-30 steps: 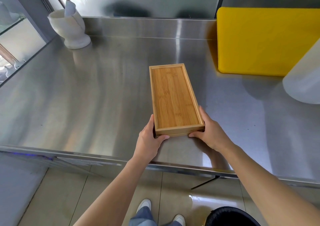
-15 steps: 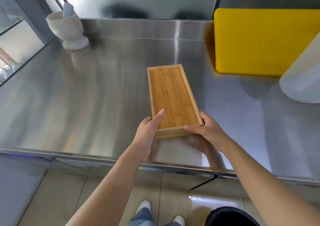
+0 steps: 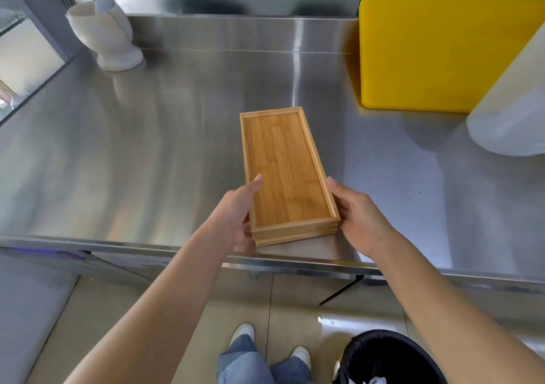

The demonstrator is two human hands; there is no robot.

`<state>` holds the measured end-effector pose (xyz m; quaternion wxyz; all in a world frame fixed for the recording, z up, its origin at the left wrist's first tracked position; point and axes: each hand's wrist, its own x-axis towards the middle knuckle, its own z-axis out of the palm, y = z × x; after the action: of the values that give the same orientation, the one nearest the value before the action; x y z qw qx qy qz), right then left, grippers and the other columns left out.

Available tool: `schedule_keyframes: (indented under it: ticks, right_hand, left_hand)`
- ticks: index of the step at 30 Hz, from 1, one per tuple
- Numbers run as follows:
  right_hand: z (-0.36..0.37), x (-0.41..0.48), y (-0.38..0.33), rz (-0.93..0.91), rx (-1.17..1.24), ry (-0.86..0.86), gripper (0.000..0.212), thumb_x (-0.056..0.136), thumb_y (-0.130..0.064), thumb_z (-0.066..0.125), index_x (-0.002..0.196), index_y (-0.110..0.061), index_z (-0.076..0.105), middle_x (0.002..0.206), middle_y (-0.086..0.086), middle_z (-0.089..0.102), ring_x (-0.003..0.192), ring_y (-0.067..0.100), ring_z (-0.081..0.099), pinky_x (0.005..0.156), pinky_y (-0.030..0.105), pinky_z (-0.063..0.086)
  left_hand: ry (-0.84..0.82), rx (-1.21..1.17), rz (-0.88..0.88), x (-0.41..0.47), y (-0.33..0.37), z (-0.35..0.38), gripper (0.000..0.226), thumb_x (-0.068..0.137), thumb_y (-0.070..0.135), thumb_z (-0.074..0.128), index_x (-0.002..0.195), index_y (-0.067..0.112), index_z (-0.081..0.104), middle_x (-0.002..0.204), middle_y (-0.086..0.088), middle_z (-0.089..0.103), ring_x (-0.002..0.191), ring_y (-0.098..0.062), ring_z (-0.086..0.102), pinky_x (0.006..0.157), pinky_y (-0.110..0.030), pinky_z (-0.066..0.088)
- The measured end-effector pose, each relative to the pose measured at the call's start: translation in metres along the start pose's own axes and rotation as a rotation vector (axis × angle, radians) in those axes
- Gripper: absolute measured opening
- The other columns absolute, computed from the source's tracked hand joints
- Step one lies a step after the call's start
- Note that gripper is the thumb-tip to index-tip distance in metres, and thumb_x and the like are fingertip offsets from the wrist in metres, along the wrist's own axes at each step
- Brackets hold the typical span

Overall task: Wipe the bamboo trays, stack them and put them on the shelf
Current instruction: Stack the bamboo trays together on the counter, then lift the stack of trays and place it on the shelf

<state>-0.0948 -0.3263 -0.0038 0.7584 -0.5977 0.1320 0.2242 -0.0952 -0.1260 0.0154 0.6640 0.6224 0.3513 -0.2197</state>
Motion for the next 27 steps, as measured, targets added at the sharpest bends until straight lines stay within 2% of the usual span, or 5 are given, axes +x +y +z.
schedule_keyframes:
  ticks: [2, 4, 7, 13, 27]
  right_hand:
    - [-0.001, -0.001, -0.007, 0.055, 0.094, 0.038, 0.047, 0.068, -0.044, 0.069, 0.102, -0.012, 0.066, 0.097, 0.006, 0.072, 0.093, 0.019, 0.066, 0.072, 0.028, 0.05]
    - [-0.001, -0.003, -0.012, 0.114, 0.149, 0.06, 0.053, 0.07, -0.042, 0.07, 0.108, -0.005, 0.06, 0.087, 0.008, 0.068, 0.075, 0.018, 0.067, 0.058, 0.026, 0.052]
    - [0.005, -0.002, -0.013, 0.177, 0.112, 0.01, 0.055, 0.075, -0.034, 0.069, 0.119, -0.006, 0.053, 0.103, 0.011, 0.065, 0.093, 0.024, 0.063, 0.078, 0.038, 0.054]
    - [0.017, 0.0, -0.006, 0.104, -0.146, 0.035, 0.047, 0.087, -0.038, 0.054, 0.125, -0.01, 0.045, 0.126, 0.008, 0.055, 0.116, 0.025, 0.05, 0.106, 0.047, 0.033]
    - [0.034, -0.003, -0.047, -0.139, -0.166, -0.022, 0.026, 0.092, -0.035, 0.045, 0.116, -0.024, 0.05, 0.117, 0.003, 0.06, 0.111, 0.022, 0.053, 0.102, 0.049, 0.038]
  left_hand:
    - [-0.014, 0.008, -0.034, 0.0, 0.002, -0.004, 0.048, 0.081, 0.054, 0.058, 0.108, 0.014, 0.056, 0.098, -0.006, 0.064, 0.097, -0.027, 0.06, 0.09, -0.048, 0.048]
    - [-0.028, 0.006, -0.059, 0.002, 0.001, -0.006, 0.056, 0.079, 0.055, 0.06, 0.118, 0.015, 0.053, 0.111, -0.008, 0.063, 0.109, -0.03, 0.057, 0.099, -0.05, 0.043]
    - [-0.073, -0.029, -0.074, 0.001, -0.003, -0.003, 0.058, 0.081, 0.051, 0.06, 0.125, 0.015, 0.048, 0.117, -0.009, 0.061, 0.109, -0.031, 0.057, 0.099, -0.051, 0.043]
    - [-0.045, -0.028, 0.029, -0.005, -0.017, 0.003, 0.047, 0.09, 0.047, 0.049, 0.124, 0.014, 0.05, 0.117, -0.006, 0.062, 0.11, -0.028, 0.057, 0.102, -0.049, 0.042]
    - [-0.014, -0.039, 0.382, -0.029, 0.024, 0.003, 0.035, 0.096, 0.036, 0.04, 0.131, 0.032, 0.038, 0.12, 0.002, 0.057, 0.105, -0.02, 0.056, 0.096, -0.045, 0.045]
